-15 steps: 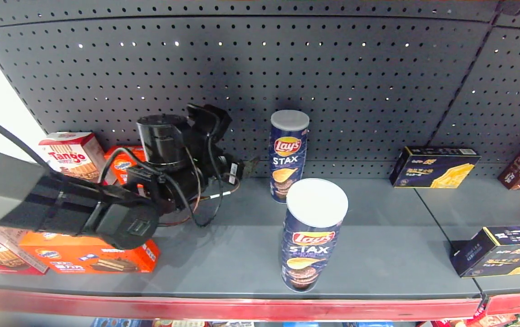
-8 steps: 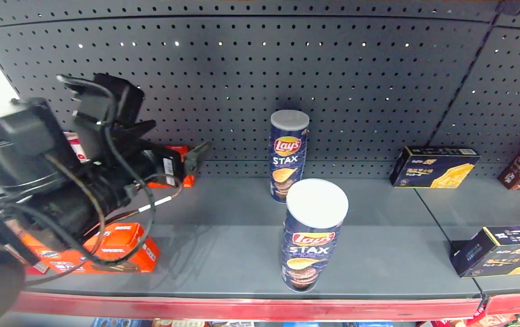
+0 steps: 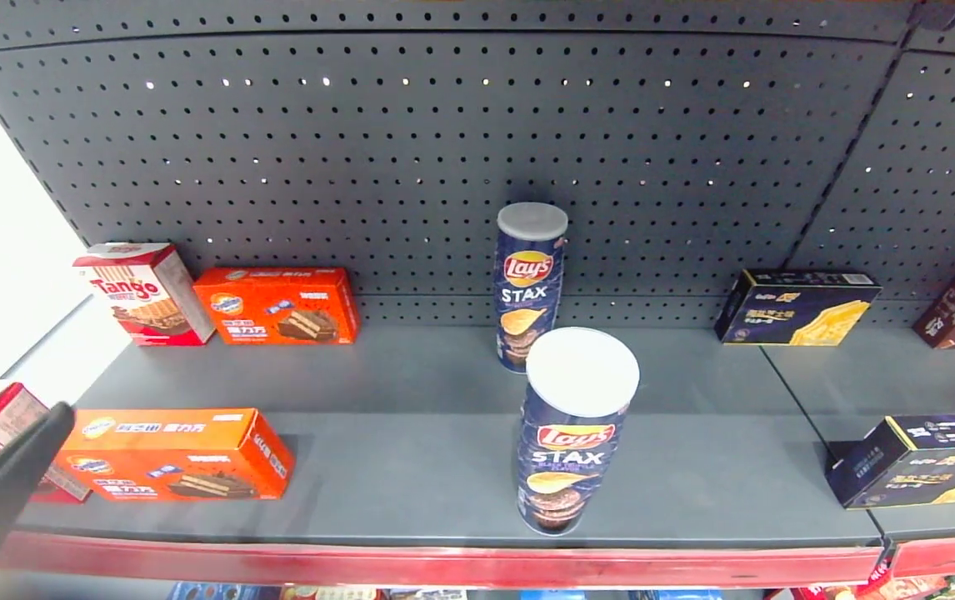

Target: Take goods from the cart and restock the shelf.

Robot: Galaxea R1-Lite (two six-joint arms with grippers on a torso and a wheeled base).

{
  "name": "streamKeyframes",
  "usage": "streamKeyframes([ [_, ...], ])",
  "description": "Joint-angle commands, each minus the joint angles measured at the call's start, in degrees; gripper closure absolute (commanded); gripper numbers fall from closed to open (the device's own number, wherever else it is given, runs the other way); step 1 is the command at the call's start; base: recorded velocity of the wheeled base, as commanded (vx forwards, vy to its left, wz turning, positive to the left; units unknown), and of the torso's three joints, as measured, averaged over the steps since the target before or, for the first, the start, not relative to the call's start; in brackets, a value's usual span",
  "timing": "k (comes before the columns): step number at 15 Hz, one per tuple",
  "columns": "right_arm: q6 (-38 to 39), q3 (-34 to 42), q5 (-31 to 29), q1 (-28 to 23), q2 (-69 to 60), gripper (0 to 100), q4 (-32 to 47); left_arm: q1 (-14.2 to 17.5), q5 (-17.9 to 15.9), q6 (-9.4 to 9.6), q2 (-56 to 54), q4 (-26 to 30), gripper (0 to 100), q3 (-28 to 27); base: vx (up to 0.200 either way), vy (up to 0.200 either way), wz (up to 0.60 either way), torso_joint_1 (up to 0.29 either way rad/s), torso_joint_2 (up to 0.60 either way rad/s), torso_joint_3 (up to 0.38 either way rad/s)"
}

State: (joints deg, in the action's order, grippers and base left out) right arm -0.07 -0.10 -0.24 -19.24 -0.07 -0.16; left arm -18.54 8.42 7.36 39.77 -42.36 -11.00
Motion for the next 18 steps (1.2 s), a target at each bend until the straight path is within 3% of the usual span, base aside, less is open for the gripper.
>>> streamKeyframes([
  [1, 0.0, 0.0, 0.0, 0.0, 0.1, 0, 0.0, 11.1, -4.7, -2.0, -20.5, 10.0, 0, 11.0, 0.0, 0.0, 0.0, 0.0, 0.0, 0.0],
  [2, 0.0, 0.0, 0.0, 0.0, 0.1, 0, 0.0, 16.8, -18.1, -3.76, -25.2, 19.3, 0, 11.0, 0.0, 0.0, 0.0, 0.0, 0.0, 0.0],
  [3, 0.0, 0.0, 0.0, 0.0, 0.1, 0, 0.0, 19.3, -24.6, -3.67, -28.3, 24.8, 0, 11.0, 0.0, 0.0, 0.0, 0.0, 0.0, 0.0],
  [4, 0.0, 0.0, 0.0, 0.0, 0.1, 0, 0.0, 19.6, -26.5, -3.32, -33.9, 32.6, 0, 11.0, 0.0, 0.0, 0.0, 0.0, 0.0, 0.0],
  [5, 0.0, 0.0, 0.0, 0.0, 0.1, 0, 0.0, 19.0, -24.8, -2.09, -38.4, 39.1, 0, 11.0, 0.0, 0.0, 0.0, 0.0, 0.0, 0.0],
  [6, 0.0, 0.0, 0.0, 0.0, 0.1, 0, 0.0, 18.1, -20.5, -1.3, -39.8, 39.9, 0, 10.8, 0.0, 0.0, 0.0, 0.0, 0.0, 0.0],
  [7, 0.0, 0.0, 0.0, 0.0, 0.1, 0, 0.0, 18.1, -14.9, -0.86, -39.8, 39.1, 0, 11.0, 0.0, 0.0, 0.0, 0.0, 0.0, 0.0],
  [8, 0.0, 0.0, 0.0, 0.0, 0.1, 0, 0.0, 18.1, -6.1, -0.51, -39.8, 40.3, 0, 11.0, 0.0, 0.0, 0.0, 0.0, 0.0, 0.0],
  [9, 0.0, 0.0, 0.0, 0.0, 0.1, 0, 0.0, 18.1, -5.3, -1.56, -39.8, 40.4, 0, 11.0, 0.0, 0.0, 0.0, 0.0, 0.0, 0.0],
  [11, 0.0, 0.0, 0.0, 0.0, 0.1, 0, 0.0, 18.2, -8.0, -1.91, -39.8, 42.7, 0, 11.0, 0.0, 0.0, 0.0, 0.0, 0.0, 0.0],
  [14, 0.0, 0.0, 0.0, 0.0, 0.1, 0, 0.0, 18.2, -8.2, -3.14, -39.8, 42.6, 0, 10.9, 0.0, 0.0, 0.0, 0.0, 0.0, 0.0],
  [15, 0.0, 0.0, 0.0, 0.0, 0.1, 0, 0.0, 18.2, -10.2, -3.23, -39.8, 42.6, 0, 11.0, 0.0, 0.0, 0.0, 0.0, 0.0, 0.0],
  [17, 0.0, 0.0, 0.0, 0.0, 0.1, 0, 0.0, 18.5, -3.5, -4.64, -39.8, 42.6, 0, 11.0, 0.0, 0.0, 0.0, 0.0, 0.0, 0.0],
  [18, 0.0, 0.0, 0.0, 0.0, 0.1, 0, 0.0, 18.7, -3.5, -5.25, -39.8, 42.8, 0, 10.8, 0.0, 0.0, 0.0, 0.0, 0.0, 0.0],
])
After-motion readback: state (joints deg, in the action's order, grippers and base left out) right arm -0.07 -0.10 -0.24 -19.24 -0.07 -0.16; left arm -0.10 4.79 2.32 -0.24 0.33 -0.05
